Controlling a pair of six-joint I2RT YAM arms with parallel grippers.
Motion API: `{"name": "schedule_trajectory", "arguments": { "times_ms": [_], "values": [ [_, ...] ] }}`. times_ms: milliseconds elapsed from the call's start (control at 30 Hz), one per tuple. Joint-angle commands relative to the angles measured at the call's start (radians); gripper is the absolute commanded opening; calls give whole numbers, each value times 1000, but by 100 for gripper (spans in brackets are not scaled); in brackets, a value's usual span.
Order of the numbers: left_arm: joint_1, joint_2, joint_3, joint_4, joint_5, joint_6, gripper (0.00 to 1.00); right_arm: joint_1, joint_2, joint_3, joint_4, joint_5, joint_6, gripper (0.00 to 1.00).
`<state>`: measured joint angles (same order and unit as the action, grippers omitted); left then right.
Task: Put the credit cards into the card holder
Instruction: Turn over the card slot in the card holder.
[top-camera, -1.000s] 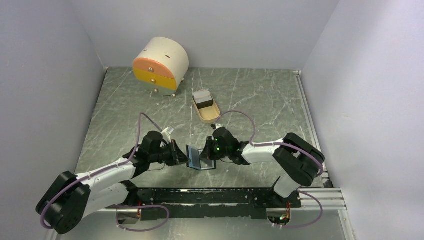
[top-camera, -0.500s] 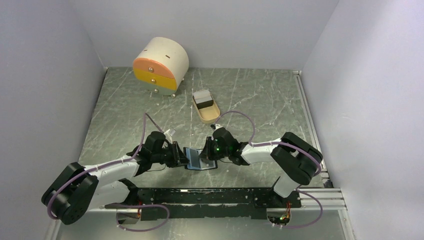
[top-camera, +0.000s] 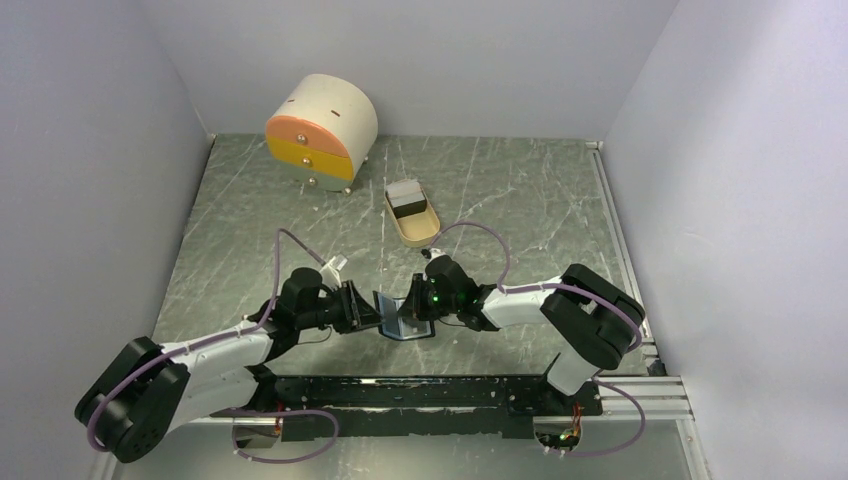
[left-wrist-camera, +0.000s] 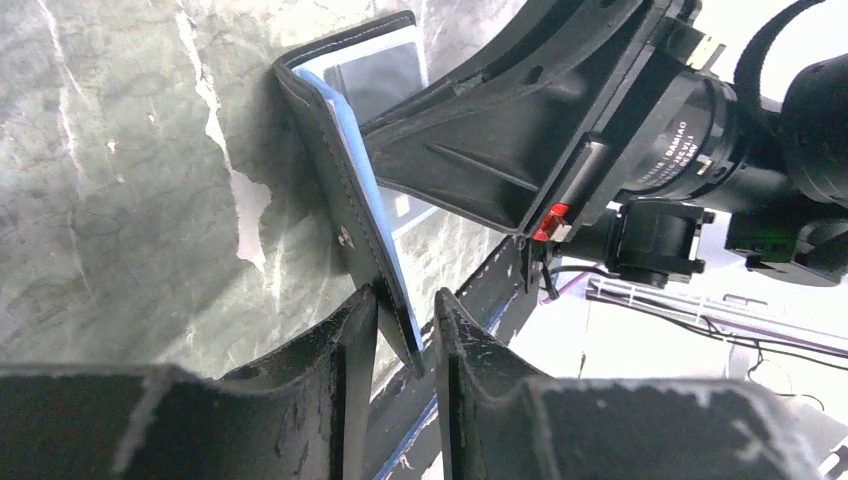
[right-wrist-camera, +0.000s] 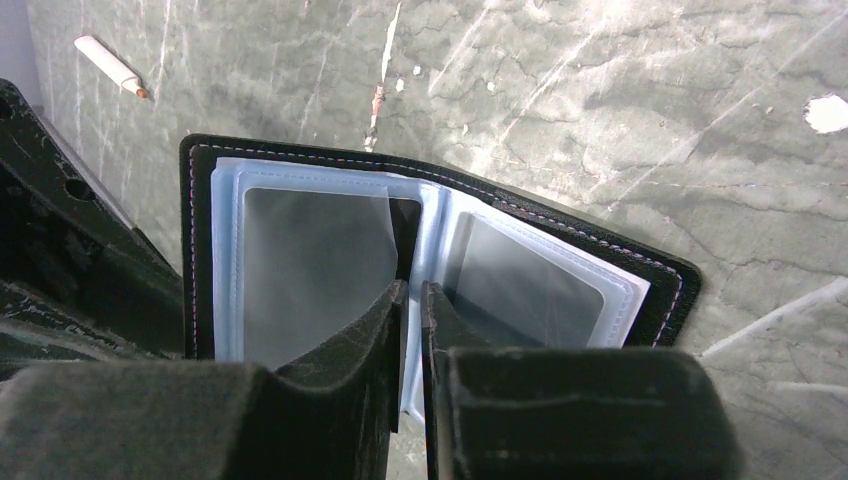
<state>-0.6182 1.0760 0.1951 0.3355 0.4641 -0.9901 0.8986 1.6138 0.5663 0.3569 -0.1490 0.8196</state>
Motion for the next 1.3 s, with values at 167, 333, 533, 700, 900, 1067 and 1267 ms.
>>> {"name": "schedule_trajectory", "arguments": {
  "times_ms": [167, 333, 533, 700, 900, 1067, 1267],
  "values": [
    [-4, 26, -13, 137, 45, -26, 33, 7, 17, -23, -20, 13, -5, 14],
    [-4, 40, -11, 155, 42, -26, 17, 7, 13, -28, -15, 9, -3, 15],
    [-3, 31, -25, 179, 38, -26, 9, 8, 15, -29, -7, 6, 1, 15],
    [-4, 63, -19, 157, 22, -10, 9, 7, 24, -33, 10, -4, 8, 14],
    [-4, 91, 0, 114, 6, 10, 11, 7, 23, -34, 10, -2, 7, 15],
    [-4, 76, 1, 109, 7, 2, 26, 7, 24, -32, 7, 0, 6, 14],
    [-2, 33, -26, 158, -2, -49, 35, 9, 21, -37, 16, -5, 16, 14]
  ]
}}
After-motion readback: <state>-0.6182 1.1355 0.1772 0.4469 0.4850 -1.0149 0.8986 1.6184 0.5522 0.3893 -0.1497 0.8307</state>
